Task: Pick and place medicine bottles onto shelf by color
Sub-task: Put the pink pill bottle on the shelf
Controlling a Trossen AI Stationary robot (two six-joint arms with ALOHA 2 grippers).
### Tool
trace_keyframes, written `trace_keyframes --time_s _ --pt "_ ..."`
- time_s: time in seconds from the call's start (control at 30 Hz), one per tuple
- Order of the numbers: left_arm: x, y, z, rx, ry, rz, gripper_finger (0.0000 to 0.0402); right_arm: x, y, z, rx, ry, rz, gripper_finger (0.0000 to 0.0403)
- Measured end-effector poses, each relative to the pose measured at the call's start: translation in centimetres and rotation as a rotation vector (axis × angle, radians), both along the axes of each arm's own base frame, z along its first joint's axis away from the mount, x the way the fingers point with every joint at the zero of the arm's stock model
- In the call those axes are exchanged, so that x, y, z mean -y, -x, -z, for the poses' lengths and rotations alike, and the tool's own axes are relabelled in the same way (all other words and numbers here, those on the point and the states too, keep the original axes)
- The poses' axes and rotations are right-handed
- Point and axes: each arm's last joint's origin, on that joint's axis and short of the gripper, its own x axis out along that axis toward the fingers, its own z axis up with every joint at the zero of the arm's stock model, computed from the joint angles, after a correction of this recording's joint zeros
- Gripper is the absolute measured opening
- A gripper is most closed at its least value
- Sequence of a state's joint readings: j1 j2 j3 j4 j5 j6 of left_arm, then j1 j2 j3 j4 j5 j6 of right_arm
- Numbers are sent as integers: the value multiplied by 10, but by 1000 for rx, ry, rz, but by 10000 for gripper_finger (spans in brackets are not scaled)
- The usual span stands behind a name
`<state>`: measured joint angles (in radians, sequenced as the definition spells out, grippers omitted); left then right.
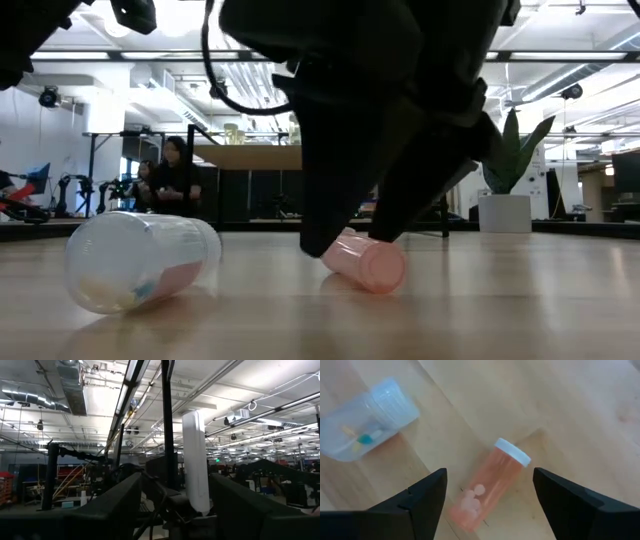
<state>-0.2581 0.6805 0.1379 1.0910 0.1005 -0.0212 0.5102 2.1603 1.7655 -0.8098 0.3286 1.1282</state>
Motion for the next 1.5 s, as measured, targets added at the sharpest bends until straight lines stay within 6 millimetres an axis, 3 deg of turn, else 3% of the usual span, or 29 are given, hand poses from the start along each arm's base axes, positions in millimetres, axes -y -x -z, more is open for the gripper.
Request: trace_keyframes --time_s 0.8,1.2,1.5 --pt "0 -1 1 -5 0 1 217 5 3 7 -88 -64 40 173" --pt "0 -1 0 -4 -1 -1 217 9 2 7 -105 -69 8 99" --pt "0 -1 0 -4 -1 0 217 10 0 0 -55 -7 -30 96"
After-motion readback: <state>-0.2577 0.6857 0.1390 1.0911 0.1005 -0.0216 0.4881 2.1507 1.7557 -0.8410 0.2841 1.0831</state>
